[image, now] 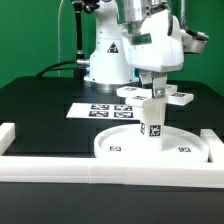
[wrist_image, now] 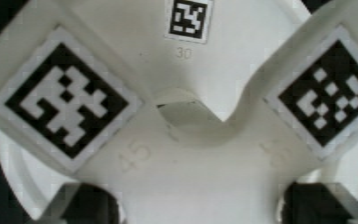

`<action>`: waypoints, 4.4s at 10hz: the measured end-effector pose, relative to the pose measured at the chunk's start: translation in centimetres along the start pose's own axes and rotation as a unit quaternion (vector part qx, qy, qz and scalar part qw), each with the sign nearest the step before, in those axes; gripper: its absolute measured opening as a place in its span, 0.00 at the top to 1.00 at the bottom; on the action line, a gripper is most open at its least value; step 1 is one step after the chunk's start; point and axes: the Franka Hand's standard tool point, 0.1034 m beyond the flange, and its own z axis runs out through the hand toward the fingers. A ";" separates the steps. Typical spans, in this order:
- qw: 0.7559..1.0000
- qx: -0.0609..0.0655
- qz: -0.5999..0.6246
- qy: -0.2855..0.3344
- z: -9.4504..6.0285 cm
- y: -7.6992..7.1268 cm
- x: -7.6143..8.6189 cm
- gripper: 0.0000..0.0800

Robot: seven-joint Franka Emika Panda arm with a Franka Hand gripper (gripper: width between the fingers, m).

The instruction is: Assemble round table

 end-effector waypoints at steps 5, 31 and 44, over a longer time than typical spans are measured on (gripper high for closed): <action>0.995 -0.024 -0.091 -0.030 -3.2 -1.5 -1.7 0.19; 0.255 -0.065 -0.961 -0.079 -2.1 -0.3 -1.8 0.19; -0.025 -0.073 -0.992 -0.102 -1.0 -0.2 -0.1 0.19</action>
Offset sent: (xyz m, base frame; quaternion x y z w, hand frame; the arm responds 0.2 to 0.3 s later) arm 0.0019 -0.0034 0.0366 -0.0404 -0.0121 -0.0911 0.9949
